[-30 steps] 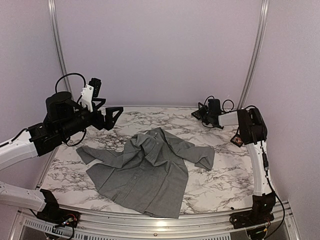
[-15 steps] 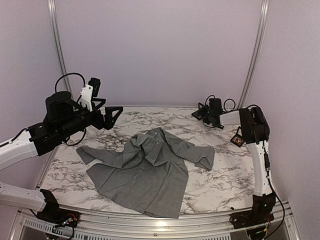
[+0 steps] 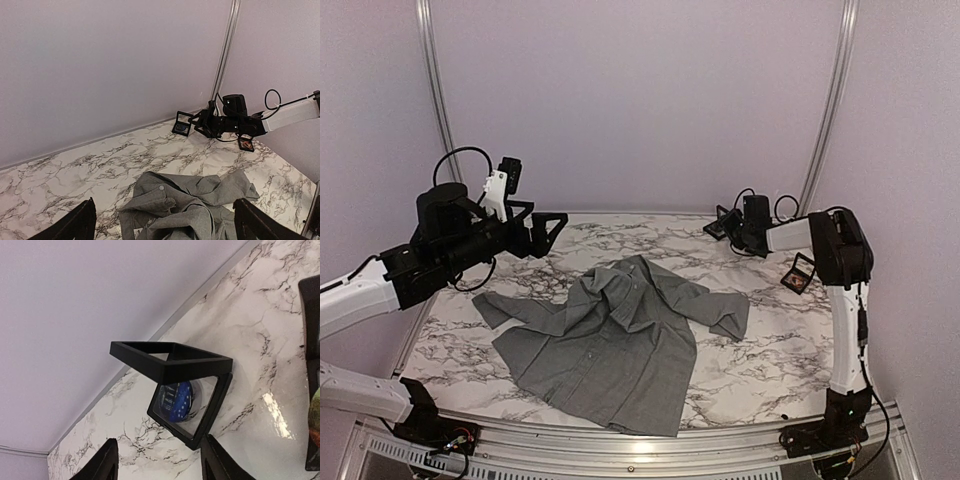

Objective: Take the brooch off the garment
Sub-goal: Place the brooch in the brooch box, then flatten out the crumpled clothing at the center of the board.

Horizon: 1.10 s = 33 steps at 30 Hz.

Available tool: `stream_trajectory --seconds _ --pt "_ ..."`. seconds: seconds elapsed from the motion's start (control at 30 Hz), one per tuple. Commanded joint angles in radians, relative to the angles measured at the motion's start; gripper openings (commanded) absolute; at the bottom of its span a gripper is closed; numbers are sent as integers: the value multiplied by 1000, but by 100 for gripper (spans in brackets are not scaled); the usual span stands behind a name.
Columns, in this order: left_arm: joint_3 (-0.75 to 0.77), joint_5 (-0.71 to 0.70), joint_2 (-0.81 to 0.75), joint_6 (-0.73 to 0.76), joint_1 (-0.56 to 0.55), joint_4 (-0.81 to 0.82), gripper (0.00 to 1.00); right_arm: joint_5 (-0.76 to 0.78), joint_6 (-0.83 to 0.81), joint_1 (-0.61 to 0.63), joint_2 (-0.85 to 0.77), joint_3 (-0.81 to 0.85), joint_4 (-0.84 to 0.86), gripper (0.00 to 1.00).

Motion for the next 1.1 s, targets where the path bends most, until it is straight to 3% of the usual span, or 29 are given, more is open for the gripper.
stream_trajectory --seconds 0.0,0.43,0.63,0.83,1.07 --pt "25 -5 29 -96 14 -13 99 -25 -47 29 -109 -71 28 56" --pt "-41 -7 120 -460 136 -145 97 -162 -370 193 -262 -149 -164 59" --pt "-129 -128 115 -639 203 -271 98 -139 -520 288 -273 -119 -303 59" --pt "-288 -181 81 -835 274 -273 98 -118 -588 350 -286 -123 -343 59" --pt "-317 -242 167 -937 302 -246 93 -120 -615 378 -289 -118 -345 59"
